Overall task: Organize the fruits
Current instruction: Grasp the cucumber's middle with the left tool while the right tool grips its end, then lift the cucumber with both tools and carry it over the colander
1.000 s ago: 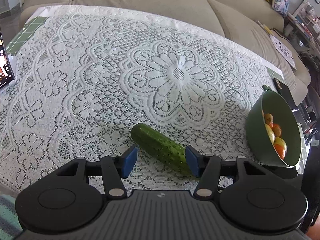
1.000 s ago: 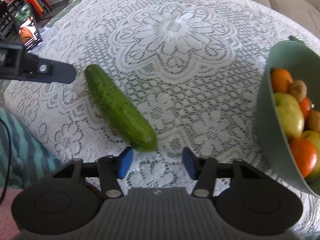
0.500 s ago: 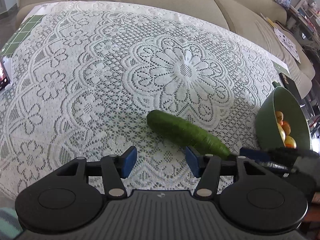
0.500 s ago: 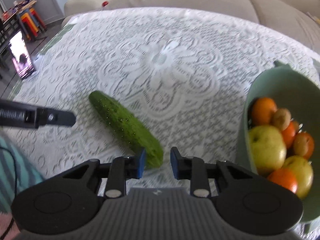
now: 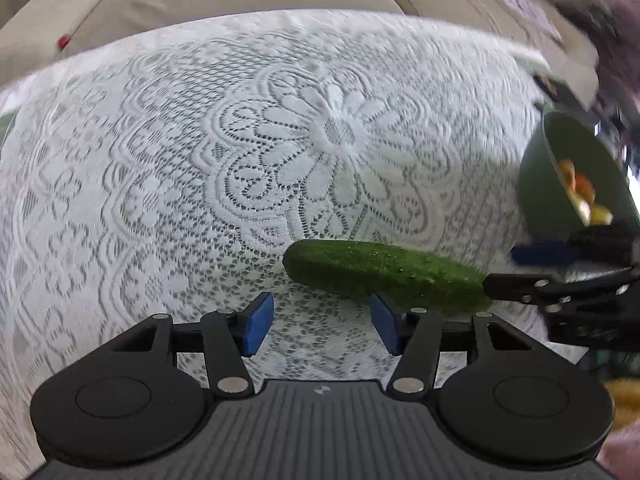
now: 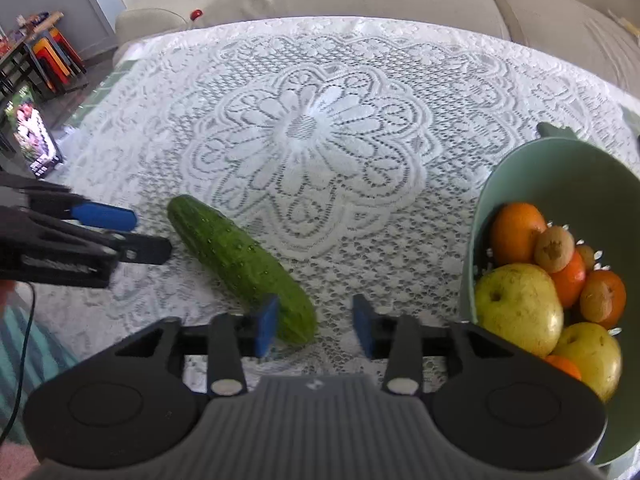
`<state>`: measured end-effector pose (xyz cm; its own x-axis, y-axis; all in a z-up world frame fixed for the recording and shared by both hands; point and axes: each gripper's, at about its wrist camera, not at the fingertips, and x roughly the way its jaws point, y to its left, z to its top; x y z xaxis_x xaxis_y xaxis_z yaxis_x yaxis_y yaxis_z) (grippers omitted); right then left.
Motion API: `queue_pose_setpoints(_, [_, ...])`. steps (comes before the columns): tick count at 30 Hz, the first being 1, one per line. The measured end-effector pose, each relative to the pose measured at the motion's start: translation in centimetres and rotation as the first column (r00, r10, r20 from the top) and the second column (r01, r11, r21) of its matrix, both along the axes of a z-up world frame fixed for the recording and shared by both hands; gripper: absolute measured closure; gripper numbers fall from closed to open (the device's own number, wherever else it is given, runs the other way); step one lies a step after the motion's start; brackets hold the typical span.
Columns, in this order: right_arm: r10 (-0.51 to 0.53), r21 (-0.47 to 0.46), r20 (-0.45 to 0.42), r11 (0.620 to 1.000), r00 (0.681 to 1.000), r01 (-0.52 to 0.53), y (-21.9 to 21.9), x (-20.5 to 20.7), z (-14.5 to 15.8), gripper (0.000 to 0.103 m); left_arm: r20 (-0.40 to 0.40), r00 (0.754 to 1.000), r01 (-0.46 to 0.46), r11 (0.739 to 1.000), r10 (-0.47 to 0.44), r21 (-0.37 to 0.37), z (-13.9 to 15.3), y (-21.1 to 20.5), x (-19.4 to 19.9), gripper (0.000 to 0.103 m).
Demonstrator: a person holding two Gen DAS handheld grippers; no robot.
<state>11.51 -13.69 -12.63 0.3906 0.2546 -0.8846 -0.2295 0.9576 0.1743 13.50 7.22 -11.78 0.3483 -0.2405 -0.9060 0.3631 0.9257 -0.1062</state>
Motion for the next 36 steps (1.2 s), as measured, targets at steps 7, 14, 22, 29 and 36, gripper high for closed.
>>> queue_pose_setpoints(7, [0.033,0.022,-0.054,0.999,0.998,-0.032,0.9,-0.2,-0.8,0.048,0.013,0.976,0.213,0.971,-0.216,0.108,-0.7,-1.7,0.5,0.032])
queue_pose_setpoints(14, [0.071,0.025,-0.097,0.997,0.993,-0.069,1.8,-0.2,-2.2,0.048,0.017,0.920,0.383,0.907,-0.392,0.176,-0.7,-2.5,0.8,0.028])
queue_pose_setpoints(22, [0.097,0.031,-0.107,0.995,0.990,-0.094,2.1,0.0,-2.8,0.053,-0.025,0.827,0.552,0.803,-0.562,0.225,-1.8,-3.6,1.0,0.025])
queue_pose_setpoints(29, [0.100,0.021,-0.096,0.995,0.990,-0.099,2.4,0.2,-3.1,0.054,-0.036,0.808,0.580,0.784,-0.588,0.221,-3.0,-3.7,2.2,0.023])
queue_pose_setpoints(36, [0.079,0.017,-0.095,0.997,0.992,-0.078,1.9,0.4,-3.0,0.068,-0.056,0.820,0.568,0.797,-0.570,0.205,-3.3,-4.0,2.5,0.026])
